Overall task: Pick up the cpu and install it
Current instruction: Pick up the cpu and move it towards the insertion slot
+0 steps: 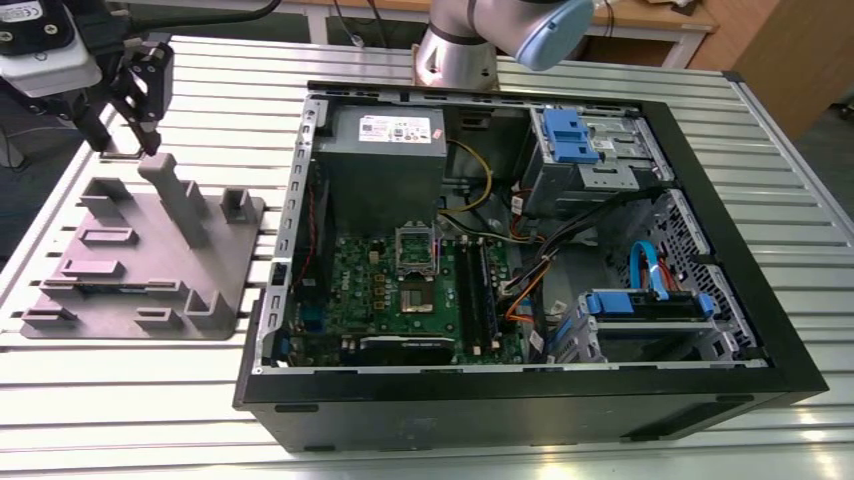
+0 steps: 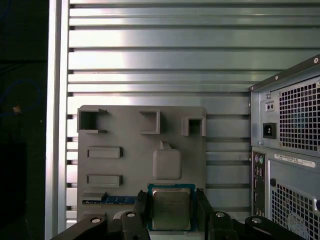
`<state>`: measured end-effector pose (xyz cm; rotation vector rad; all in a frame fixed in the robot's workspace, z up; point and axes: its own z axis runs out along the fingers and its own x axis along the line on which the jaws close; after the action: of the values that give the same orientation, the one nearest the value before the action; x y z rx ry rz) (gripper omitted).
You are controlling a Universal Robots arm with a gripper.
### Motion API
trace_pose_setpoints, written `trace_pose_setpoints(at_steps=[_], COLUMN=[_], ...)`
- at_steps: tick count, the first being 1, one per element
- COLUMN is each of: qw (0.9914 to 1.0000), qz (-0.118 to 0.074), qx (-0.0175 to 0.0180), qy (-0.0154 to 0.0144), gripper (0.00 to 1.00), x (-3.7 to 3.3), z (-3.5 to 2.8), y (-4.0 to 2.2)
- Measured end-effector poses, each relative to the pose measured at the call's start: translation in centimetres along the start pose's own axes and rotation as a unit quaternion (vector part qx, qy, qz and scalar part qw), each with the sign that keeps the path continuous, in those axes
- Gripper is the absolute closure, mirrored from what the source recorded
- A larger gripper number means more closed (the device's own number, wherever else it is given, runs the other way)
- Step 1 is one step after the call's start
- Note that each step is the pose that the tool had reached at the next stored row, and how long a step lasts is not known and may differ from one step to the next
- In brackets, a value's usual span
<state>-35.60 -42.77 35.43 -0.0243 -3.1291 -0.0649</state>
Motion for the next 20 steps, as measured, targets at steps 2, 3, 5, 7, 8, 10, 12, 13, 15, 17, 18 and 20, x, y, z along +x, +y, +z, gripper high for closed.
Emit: trace_pose_setpoints(at_steps=[2,3,5,7,8,10,12,13,15,17,18,20], qw=[1.00000,1.00000,1.00000,1.00000,1.00000,1.00000,1.00000,1.00000,1.00000,1.00000,1.00000,1.00000], qz=[0.000,0.000,0.000,0.000,0.000,0.000,0.000,0.000,0.000,0.000,0.000,0.000], qx=[0.0000,0.0000,0.0000,0.0000,-0.0001,0.0000,0.0000,0.0000,-0.0001,-0.0002,-0.0002,-0.0004], qy=[0.0001,0.0002,0.0003,0.0004,0.0005,0.0006,0.0007,0.0007,0.0006,0.0006,0.0007,0.0007], gripper=[0.53,0.53,0.53,0.53,0.53,0.53,0.53,0.53,0.53,0.53,0.53,0.53], x=[-0.26,-0.38,-0.62,-0.77,-0.77,-0.77,-0.79,-0.79,-0.79,-0.78,-0.78,-0.79], z=[0.00,-0.01,0.00,0.00,0.00,-0.04,-0.17,-0.25,-0.28,-0.29,-0.30,-0.30], y=[0.00,0.00,0.01,0.01,0.01,0.01,0.02,0.02,0.03,0.03,0.02,0.03])
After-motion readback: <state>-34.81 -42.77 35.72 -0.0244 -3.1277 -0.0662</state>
